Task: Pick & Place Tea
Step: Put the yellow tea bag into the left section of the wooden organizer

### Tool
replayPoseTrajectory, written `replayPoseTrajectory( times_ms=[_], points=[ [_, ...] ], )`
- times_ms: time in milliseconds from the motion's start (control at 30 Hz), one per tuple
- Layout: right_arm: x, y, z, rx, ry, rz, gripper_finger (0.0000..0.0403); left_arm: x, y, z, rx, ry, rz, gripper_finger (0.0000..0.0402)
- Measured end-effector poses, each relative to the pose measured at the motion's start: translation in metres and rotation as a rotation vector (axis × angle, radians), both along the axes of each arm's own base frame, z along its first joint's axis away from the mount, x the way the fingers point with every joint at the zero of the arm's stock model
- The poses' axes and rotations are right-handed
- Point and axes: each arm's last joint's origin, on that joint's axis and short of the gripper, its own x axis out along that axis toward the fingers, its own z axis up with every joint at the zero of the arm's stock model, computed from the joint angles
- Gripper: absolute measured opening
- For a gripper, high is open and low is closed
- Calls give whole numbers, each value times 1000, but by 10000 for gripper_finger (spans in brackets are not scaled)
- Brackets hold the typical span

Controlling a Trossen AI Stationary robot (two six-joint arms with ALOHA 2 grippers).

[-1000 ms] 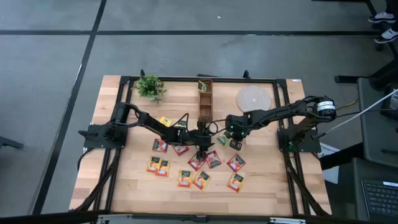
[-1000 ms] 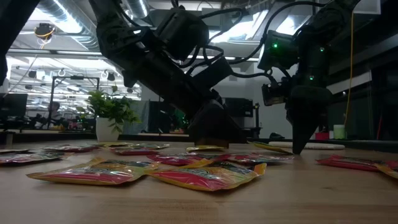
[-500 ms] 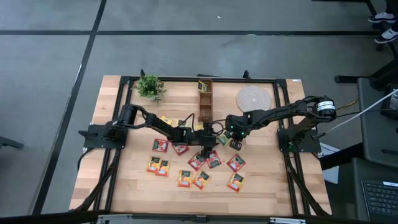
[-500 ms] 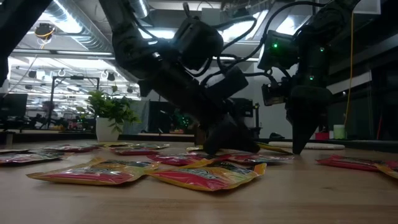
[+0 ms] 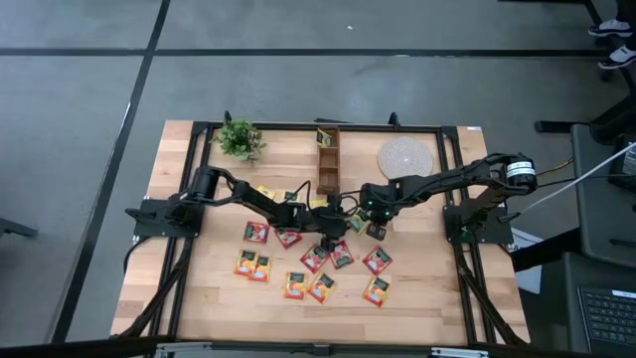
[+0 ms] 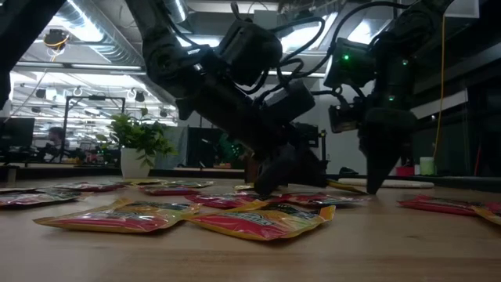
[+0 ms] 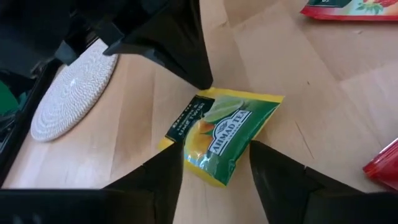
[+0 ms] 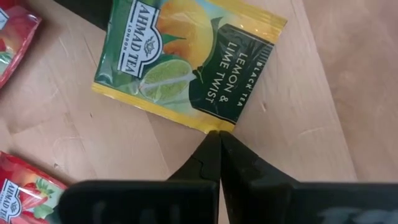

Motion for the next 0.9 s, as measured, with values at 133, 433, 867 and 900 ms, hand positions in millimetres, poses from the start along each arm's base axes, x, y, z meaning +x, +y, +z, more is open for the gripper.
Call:
replayPoseTrajectory(
  times_ms=[133, 433, 867, 900],
  points=[
    [1, 0, 0, -2, -13, 0, 4, 0, 2, 0, 14, 8, -17, 139],
    [2, 0, 1, -5, -25, -1, 4, -1, 2, -2, 42, 39, -35, 16],
    [1, 0, 4, 18, -31, -2, 9, 6, -6, 4, 49, 114, 2, 2],
    [0, 1, 6, 21, -34, -1, 11, 5, -8, 5, 43, 114, 7, 2]
  ],
)
